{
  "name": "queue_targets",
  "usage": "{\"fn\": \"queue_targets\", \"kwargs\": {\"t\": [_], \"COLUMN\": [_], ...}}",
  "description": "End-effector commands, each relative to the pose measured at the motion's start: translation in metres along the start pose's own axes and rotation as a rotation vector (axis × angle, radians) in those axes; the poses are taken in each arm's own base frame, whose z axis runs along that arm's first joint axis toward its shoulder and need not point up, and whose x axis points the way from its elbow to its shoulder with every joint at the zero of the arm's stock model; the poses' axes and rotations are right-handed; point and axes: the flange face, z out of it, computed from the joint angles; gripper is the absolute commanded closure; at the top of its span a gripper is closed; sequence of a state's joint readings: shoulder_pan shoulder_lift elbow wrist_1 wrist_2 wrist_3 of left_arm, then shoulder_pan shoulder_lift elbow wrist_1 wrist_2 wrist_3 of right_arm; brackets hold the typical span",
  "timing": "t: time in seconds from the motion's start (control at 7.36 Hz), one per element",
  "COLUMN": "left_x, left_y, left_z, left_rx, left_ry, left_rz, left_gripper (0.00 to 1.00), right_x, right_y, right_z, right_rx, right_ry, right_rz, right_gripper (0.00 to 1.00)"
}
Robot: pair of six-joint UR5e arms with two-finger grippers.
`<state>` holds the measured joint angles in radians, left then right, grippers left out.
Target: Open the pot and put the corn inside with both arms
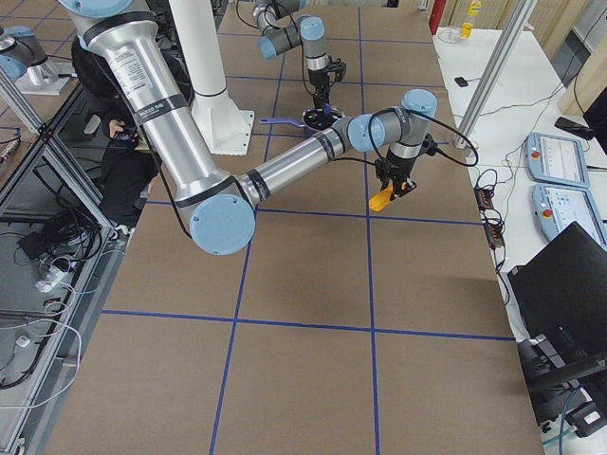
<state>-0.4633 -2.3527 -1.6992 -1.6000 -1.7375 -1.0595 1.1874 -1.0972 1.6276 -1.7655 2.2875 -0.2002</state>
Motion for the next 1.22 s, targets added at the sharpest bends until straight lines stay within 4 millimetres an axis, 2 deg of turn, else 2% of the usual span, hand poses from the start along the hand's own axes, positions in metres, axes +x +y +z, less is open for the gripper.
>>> {"fn": "queue_targets", "kwargs": {"t": [0.0, 0.14, 0.68, 0.82, 0.95, 1.09], "left_x": [0.0, 0.0, -0.002, -0.004, -0.009, -0.033], "left_y": [0.0, 0.0, -0.001, -0.002, -0.003, -0.007], "left_z": [0.0, 0.0, -0.01, -0.02, -0.04, -0.054], "left_rx": [-0.001, 0.0, 0.004, 0.008, 0.012, 0.029], "left_ry": [0.0, 0.001, 0.011, 0.01, 0.0, -0.011], "left_rz": [0.002, 0.003, 0.006, 0.026, 0.062, 0.089], "left_gripper": [0.27, 0.3, 0.31, 0.31, 0.31, 0.32], "right_x": [-0.012, -0.017, -0.084, -0.101, -0.116, -0.137], "right_y": [-0.009, -0.013, -0.033, -0.04, -0.044, -0.047], "right_z": [0.002, 0.004, 0.009, 0.008, 0.015, 0.018], "right_rx": [0.002, 0.002, 0.017, 0.022, 0.015, 0.027], "right_ry": [-0.005, -0.008, -0.039, -0.045, -0.054, -0.068], "right_rz": [0.011, 0.025, 0.119, 0.136, 0.161, 0.186], "right_gripper": [0.64, 0.64, 0.64, 0.65, 0.65, 0.65]}}
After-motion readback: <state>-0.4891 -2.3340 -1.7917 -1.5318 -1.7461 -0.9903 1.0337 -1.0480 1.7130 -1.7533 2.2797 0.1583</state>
